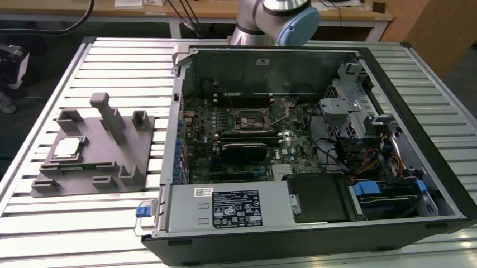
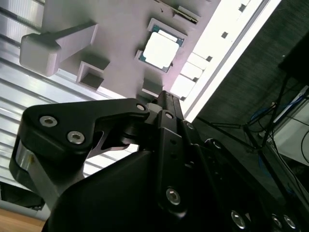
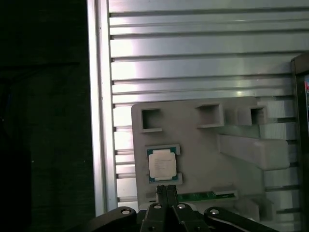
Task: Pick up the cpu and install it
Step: 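Pick up the cpu and move it towards the insertion slot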
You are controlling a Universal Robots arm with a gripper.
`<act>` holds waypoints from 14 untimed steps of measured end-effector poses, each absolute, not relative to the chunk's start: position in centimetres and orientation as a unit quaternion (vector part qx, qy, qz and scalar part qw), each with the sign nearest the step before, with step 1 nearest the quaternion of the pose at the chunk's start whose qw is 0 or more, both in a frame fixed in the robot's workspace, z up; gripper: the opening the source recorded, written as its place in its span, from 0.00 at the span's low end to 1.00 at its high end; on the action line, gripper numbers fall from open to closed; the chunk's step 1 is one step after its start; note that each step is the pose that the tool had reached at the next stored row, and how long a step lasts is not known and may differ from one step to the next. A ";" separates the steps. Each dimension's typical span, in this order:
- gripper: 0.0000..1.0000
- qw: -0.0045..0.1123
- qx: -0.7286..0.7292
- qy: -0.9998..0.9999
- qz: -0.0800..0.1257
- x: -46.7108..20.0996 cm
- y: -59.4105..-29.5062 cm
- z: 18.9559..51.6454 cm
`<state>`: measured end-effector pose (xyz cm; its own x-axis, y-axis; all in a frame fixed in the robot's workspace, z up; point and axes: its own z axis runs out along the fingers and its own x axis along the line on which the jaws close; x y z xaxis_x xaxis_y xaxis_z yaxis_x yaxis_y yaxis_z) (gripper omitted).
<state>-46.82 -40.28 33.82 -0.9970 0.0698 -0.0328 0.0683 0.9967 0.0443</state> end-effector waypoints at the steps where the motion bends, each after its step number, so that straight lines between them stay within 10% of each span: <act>1: 0.11 0.017 0.035 0.999 0.022 -46.7 -40.3 33.7; 14: 0.11 0.009 0.032 0.999 0.021 -46.4 -40.3 32.5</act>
<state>-46.45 -40.28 32.50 -0.9979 0.0634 -0.0162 0.0626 0.9971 0.0433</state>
